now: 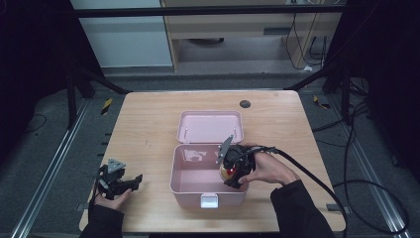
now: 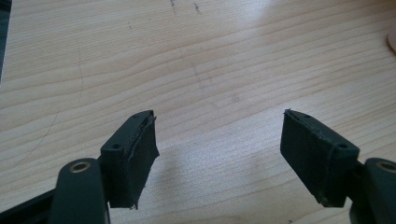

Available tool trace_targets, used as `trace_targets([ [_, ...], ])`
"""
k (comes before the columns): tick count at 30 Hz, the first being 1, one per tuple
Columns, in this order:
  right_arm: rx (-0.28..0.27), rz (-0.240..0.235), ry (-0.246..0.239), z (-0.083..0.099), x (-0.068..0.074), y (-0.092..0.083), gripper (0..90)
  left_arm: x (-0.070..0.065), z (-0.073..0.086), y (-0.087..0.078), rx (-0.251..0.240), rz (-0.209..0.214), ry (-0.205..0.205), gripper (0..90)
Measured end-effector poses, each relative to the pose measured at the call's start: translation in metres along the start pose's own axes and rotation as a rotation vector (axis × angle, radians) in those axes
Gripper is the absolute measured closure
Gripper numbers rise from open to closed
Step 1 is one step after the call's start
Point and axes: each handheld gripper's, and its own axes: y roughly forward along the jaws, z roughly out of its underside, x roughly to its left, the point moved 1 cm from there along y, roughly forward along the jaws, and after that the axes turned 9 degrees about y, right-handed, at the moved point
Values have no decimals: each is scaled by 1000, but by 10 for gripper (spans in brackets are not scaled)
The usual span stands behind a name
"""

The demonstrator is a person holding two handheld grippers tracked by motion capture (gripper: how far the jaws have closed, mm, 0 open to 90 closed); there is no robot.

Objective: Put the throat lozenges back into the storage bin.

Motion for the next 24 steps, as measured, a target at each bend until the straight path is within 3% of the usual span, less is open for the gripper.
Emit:
trace_targets([
  [3, 16, -2, 5, 2, -1, 4, 205, 0, 0, 0, -2, -1, -3, 264],
  [7, -2, -24, 38, 8, -3, 5, 204, 0, 0, 0, 1, 0, -1, 264],
  [18, 34, -22, 29, 8, -2, 6, 182, 0, 0, 1, 4, 2, 1, 263],
  [23, 13, -22, 32, 8, -1, 3, 175, 0, 0, 1, 4, 3, 2, 263],
  [24, -16, -17, 34, 8, 0, -2, 174, 0, 0, 1, 4, 3, 1, 263],
])
